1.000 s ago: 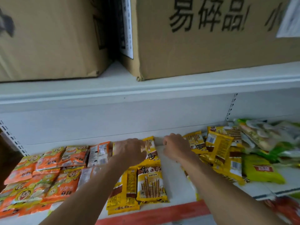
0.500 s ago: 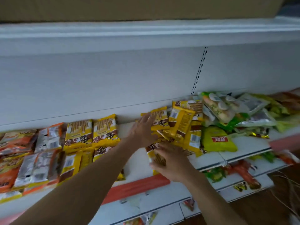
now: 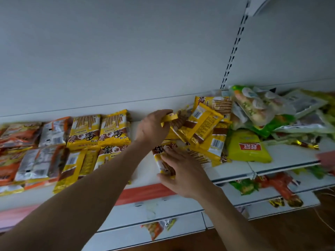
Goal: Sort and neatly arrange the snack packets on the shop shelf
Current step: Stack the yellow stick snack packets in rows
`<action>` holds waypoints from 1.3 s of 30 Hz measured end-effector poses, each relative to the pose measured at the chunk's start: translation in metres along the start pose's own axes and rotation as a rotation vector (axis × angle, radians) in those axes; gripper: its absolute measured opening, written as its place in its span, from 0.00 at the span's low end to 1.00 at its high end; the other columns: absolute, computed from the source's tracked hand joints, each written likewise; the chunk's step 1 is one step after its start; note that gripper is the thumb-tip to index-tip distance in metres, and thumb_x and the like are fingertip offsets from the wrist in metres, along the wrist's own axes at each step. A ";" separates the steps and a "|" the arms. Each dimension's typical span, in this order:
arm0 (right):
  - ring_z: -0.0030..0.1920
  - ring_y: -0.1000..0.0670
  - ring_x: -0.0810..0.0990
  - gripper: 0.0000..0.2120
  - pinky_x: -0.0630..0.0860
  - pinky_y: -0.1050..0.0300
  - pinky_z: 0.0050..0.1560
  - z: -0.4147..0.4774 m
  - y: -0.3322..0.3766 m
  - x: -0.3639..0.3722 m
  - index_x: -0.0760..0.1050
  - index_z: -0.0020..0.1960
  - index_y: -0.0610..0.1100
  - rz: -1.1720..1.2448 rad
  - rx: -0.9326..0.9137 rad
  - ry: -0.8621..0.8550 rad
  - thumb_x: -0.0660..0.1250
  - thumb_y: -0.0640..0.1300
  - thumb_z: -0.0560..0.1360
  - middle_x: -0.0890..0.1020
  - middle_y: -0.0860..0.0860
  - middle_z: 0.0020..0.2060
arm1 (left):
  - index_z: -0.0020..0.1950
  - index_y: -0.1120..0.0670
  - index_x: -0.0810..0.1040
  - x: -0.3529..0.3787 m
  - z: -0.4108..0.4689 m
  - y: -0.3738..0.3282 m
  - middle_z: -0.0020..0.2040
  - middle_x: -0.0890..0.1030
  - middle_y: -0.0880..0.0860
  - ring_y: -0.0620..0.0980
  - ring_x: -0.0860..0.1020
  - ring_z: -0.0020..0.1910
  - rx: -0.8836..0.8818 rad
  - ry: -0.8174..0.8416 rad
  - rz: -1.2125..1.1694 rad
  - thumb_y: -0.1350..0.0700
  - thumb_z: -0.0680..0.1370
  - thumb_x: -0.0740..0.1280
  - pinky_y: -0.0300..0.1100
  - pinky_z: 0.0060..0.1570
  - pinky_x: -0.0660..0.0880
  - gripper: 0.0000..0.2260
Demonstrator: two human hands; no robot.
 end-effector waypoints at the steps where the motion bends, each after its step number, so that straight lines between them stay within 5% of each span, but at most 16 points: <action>1: 0.70 0.46 0.69 0.25 0.69 0.48 0.67 0.000 0.002 -0.004 0.73 0.66 0.45 -0.005 -0.013 -0.040 0.60 0.59 0.76 0.73 0.47 0.69 | 0.63 0.44 0.77 -0.006 -0.001 0.002 0.51 0.83 0.47 0.52 0.80 0.51 -0.056 -0.012 -0.039 0.54 0.76 0.66 0.41 0.43 0.72 0.16; 4: 0.48 0.48 0.80 0.15 0.74 0.53 0.40 0.005 0.010 -0.017 0.76 0.58 0.46 0.041 -0.042 -0.158 0.59 0.53 0.78 0.82 0.51 0.49 | 0.51 0.42 0.79 -0.023 -0.006 0.011 0.32 0.77 0.42 0.44 0.75 0.33 -0.188 -0.019 -0.275 0.52 0.76 0.66 0.37 0.32 0.69 0.06; 8: 0.30 0.52 0.73 0.14 0.67 0.53 0.29 0.008 0.011 -0.028 0.80 0.53 0.48 0.265 0.165 -0.361 0.57 0.50 0.80 0.77 0.52 0.31 | 0.43 0.43 0.78 -0.055 -0.027 0.023 0.33 0.77 0.43 0.42 0.74 0.33 -0.195 -0.058 -0.529 0.57 0.77 0.67 0.38 0.34 0.71 0.08; 12: 0.36 0.59 0.79 0.15 0.74 0.62 0.36 0.003 0.018 -0.024 0.79 0.40 0.56 0.888 0.547 -0.496 0.59 0.49 0.82 0.83 0.56 0.37 | 0.51 0.41 0.79 -0.097 -0.061 0.047 0.34 0.78 0.38 0.37 0.72 0.32 -0.166 -0.141 -0.660 0.64 0.78 0.65 0.29 0.32 0.69 0.16; 14: 0.47 0.55 0.83 0.10 0.79 0.59 0.42 0.002 0.029 -0.017 0.80 0.46 0.53 1.251 0.683 -0.542 0.61 0.49 0.82 0.84 0.51 0.48 | 0.49 0.40 0.80 -0.117 -0.081 0.065 0.33 0.77 0.41 0.39 0.71 0.31 -0.172 -0.192 -0.685 0.64 0.78 0.65 0.30 0.30 0.68 0.17; 16: 0.51 0.50 0.83 0.07 0.80 0.57 0.43 0.002 0.044 -0.012 0.79 0.50 0.52 1.347 0.713 -0.593 0.62 0.50 0.81 0.84 0.49 0.52 | 0.54 0.38 0.79 -0.135 -0.104 0.082 0.34 0.76 0.46 0.40 0.69 0.30 -0.161 -0.233 -0.575 0.63 0.79 0.66 0.31 0.30 0.67 0.18; 19: 0.49 0.50 0.83 0.12 0.82 0.48 0.48 0.010 0.077 -0.008 0.80 0.47 0.53 1.097 0.576 -0.606 0.59 0.53 0.82 0.84 0.53 0.42 | 0.65 0.45 0.78 -0.159 -0.141 0.103 0.53 0.83 0.46 0.41 0.80 0.47 -0.106 -0.285 -0.305 0.68 0.76 0.66 0.34 0.44 0.75 0.23; 21: 0.49 0.57 0.82 0.14 0.80 0.56 0.50 0.016 0.102 -0.004 0.81 0.49 0.57 0.922 0.467 -0.553 0.57 0.55 0.83 0.84 0.59 0.43 | 0.66 0.51 0.78 -0.169 -0.159 0.112 0.64 0.79 0.47 0.48 0.77 0.62 -0.051 -0.311 -0.106 0.72 0.71 0.68 0.40 0.58 0.73 0.26; 24: 0.49 0.62 0.80 0.17 0.73 0.74 0.43 0.025 0.136 0.005 0.79 0.61 0.50 0.610 0.330 -0.473 0.55 0.55 0.82 0.83 0.59 0.50 | 0.65 0.55 0.80 -0.174 -0.177 0.124 0.64 0.79 0.52 0.54 0.76 0.65 0.047 -0.294 0.112 0.72 0.69 0.71 0.48 0.63 0.72 0.26; 28: 0.53 0.49 0.82 0.18 0.78 0.54 0.46 0.031 0.173 0.028 0.75 0.67 0.45 -0.008 0.132 -0.346 0.57 0.51 0.82 0.83 0.51 0.55 | 0.64 0.53 0.80 -0.167 -0.185 0.139 0.64 0.79 0.52 0.55 0.77 0.64 0.016 -0.193 0.232 0.70 0.69 0.70 0.57 0.55 0.76 0.26; 32: 0.71 0.47 0.68 0.27 0.68 0.51 0.67 0.037 0.172 0.062 0.70 0.72 0.47 -0.057 0.152 -0.104 0.60 0.61 0.79 0.72 0.50 0.71 | 0.73 0.48 0.71 -0.150 -0.191 0.155 0.73 0.70 0.50 0.51 0.67 0.73 -0.020 0.043 0.321 0.60 0.71 0.66 0.51 0.70 0.62 0.29; 36: 0.69 0.45 0.70 0.20 0.70 0.44 0.64 0.035 0.166 0.064 0.77 0.65 0.49 -0.103 0.121 -0.223 0.62 0.57 0.78 0.76 0.50 0.67 | 0.75 0.49 0.68 -0.150 -0.196 0.161 0.75 0.67 0.51 0.52 0.63 0.75 0.008 0.116 0.280 0.49 0.71 0.63 0.51 0.75 0.55 0.31; 39: 0.75 0.45 0.63 0.19 0.61 0.43 0.73 0.042 0.160 0.067 0.74 0.69 0.48 -0.074 0.093 -0.153 0.60 0.55 0.81 0.70 0.49 0.72 | 0.75 0.46 0.67 -0.154 -0.191 0.165 0.76 0.66 0.50 0.52 0.60 0.76 0.045 0.121 0.236 0.47 0.75 0.63 0.50 0.74 0.54 0.27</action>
Point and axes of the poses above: each hand's wrist, its own z-axis towards the middle knuckle, its own x-axis out of the palm, y = z × x, the point moved 3 cm from there along z, towards the middle knuckle
